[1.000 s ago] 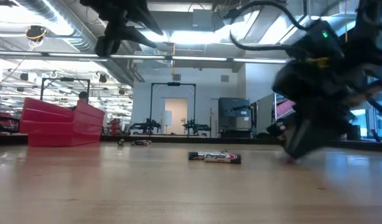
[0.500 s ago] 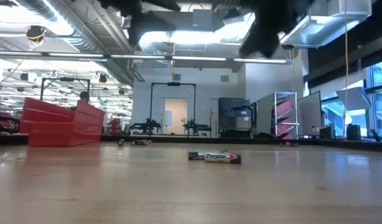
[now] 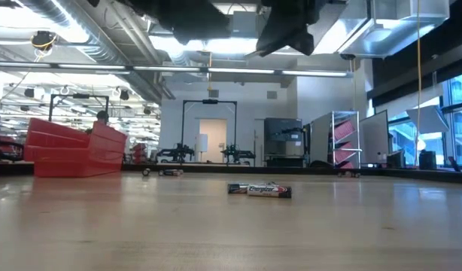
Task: Sort batteries
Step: Put the silver battery into the top red bin
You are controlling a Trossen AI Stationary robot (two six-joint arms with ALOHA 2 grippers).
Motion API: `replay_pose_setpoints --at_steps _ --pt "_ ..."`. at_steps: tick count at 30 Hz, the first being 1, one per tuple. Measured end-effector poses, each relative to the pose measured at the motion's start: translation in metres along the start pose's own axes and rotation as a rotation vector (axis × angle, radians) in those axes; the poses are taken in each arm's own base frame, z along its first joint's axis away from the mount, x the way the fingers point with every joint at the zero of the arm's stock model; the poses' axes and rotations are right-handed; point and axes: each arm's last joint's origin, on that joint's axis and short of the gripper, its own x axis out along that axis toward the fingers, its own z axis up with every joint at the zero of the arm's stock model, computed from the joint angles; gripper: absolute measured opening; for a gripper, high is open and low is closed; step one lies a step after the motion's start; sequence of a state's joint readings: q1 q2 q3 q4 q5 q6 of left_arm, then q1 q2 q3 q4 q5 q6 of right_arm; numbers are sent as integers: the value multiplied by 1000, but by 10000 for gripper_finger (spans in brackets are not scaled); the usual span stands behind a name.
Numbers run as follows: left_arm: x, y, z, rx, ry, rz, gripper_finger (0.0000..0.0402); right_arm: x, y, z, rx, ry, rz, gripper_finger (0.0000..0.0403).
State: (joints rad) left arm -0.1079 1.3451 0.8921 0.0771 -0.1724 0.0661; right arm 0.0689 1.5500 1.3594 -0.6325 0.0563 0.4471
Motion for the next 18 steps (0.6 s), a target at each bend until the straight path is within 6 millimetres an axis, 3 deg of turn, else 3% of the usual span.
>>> replay_pose_setpoints --at_steps 6,18 --pt "20 -6 -8 56 35 106 173 14 3 1 20 2 26 26" --pt "40 -11 -21 50 95 108 158 15 4 2 21 -5 41 26"
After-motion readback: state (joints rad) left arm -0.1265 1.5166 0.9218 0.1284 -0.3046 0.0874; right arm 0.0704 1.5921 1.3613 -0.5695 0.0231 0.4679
